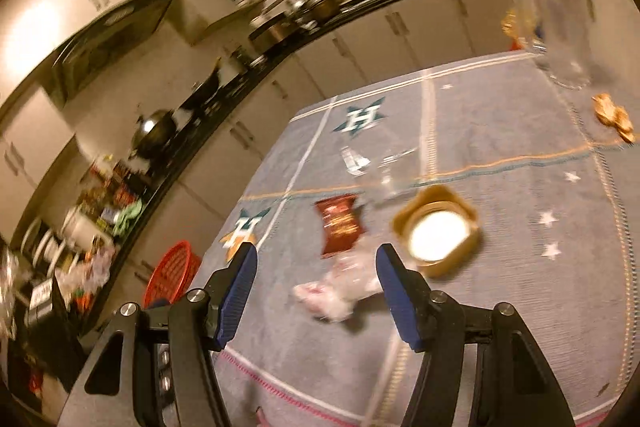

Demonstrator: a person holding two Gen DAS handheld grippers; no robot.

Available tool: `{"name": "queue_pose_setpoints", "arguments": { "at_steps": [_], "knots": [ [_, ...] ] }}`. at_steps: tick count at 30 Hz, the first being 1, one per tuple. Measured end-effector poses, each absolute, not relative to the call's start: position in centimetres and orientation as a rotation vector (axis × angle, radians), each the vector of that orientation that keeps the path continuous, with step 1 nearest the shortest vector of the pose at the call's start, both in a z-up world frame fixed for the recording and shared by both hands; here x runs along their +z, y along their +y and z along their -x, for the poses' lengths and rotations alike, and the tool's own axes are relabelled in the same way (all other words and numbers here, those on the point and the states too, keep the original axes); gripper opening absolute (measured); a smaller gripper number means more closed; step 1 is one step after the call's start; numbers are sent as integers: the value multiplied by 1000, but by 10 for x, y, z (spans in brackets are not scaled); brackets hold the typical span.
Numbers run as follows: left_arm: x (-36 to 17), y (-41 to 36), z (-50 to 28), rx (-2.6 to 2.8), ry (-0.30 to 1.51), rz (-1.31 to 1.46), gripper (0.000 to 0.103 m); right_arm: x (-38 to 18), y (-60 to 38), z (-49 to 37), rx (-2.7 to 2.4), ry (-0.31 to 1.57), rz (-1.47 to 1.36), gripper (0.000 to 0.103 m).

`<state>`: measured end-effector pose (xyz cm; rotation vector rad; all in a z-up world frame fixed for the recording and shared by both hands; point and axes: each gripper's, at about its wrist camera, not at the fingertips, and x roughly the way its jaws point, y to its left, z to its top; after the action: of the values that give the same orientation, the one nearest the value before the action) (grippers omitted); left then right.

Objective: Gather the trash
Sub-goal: 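Grasp the clear plastic bag with the left tool while the right tool grasps the tan square container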

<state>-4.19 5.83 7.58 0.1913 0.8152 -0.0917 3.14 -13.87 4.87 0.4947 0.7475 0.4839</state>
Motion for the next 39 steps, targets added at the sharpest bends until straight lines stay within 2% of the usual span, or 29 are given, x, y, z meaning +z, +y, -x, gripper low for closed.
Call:
{"name": "queue_pose_setpoints", "arguments": {
  "at_steps": [8, 17, 19, 21, 24, 26, 28, 33, 34, 36, 39],
  "knots": [
    [64, -12, 13, -284, 834, -271, 77, 34, -179, -42, 318, 757, -582, 66],
    [30, -56, -28, -251, 849, -390, 77, 13, -189, -57, 238, 835, -598, 66],
    [23, -57, -33, -229, 863, -396, 68, 10, -188, -61, 221, 842, -590, 66],
    [17, -53, -36, -222, 880, -383, 31, 7, -185, -65, 202, 853, -576, 65],
    [15, -44, -37, -224, 886, -343, 30, -1, -183, -69, 173, 873, -551, 58],
    [16, -41, -34, -229, 889, -325, 30, -6, -180, -74, 168, 890, -530, 49],
    [19, -34, -31, -233, 888, -291, 29, -10, -177, -78, 158, 903, -503, 44],
    [22, -23, -19, -239, 866, -257, 30, -16, -169, -86, 138, 907, -443, 40],
    [22, -22, -18, -235, 861, -259, 30, -16, -167, -86, 131, 903, -423, 37],
    [22, -20, -15, -229, 852, -265, 30, -18, -163, -88, 118, 917, -390, 22],
    [21, -18, -15, -228, 853, -260, 29, -19, -165, -88, 115, 912, -396, 18]
  ]
}}
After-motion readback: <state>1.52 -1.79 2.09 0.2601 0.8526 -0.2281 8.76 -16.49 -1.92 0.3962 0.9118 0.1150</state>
